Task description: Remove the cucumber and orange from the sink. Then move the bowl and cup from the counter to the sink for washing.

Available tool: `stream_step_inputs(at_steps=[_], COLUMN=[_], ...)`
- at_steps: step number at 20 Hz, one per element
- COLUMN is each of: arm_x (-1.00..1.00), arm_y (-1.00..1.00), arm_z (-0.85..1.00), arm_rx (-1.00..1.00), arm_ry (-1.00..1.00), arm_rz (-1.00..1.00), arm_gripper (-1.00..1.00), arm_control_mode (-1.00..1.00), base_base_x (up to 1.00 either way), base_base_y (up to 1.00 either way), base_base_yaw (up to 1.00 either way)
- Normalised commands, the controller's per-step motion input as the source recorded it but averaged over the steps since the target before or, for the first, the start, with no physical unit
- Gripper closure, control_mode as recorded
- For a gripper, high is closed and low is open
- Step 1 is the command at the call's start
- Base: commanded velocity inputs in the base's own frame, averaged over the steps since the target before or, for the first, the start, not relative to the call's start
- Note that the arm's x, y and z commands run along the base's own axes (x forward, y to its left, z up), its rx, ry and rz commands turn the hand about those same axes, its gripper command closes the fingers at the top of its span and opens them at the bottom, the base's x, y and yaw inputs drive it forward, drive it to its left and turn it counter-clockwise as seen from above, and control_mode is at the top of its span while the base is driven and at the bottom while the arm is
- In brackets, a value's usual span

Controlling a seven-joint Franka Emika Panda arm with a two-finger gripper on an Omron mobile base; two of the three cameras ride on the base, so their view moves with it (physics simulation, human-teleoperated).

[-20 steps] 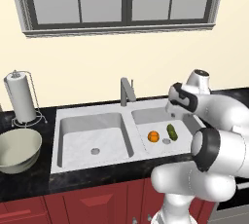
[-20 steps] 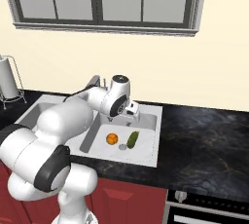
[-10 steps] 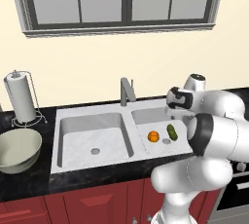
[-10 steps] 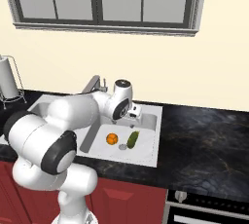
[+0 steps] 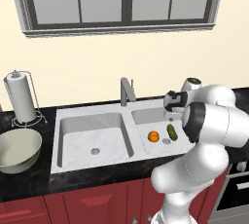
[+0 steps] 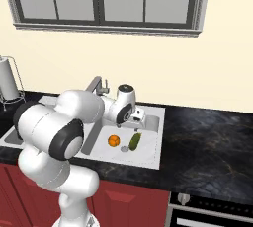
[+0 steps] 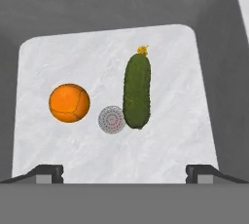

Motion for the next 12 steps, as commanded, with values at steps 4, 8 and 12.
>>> stream_step_inputs(at_steps=[4,8,12], arm_x=[0.25,0.27,0.28], arm_y=[-0.03,-0.04,-0.07], arm_z=[-0.26,-0.23,-0.22], arm_rx=[0.0,0.0,0.0], arm_ry=[0.0,0.0,0.01], arm_rz=[0.0,0.0,0.0], arm_gripper=[-1.0,-1.0,-1.0], arm_control_mode=[-1.0,-1.0,-1.0], base_base_x=[0.0,0.0,0.0], base_base_y=[0.0,0.0,0.0], base_base_yaw=[0.0,0.0,0.0])
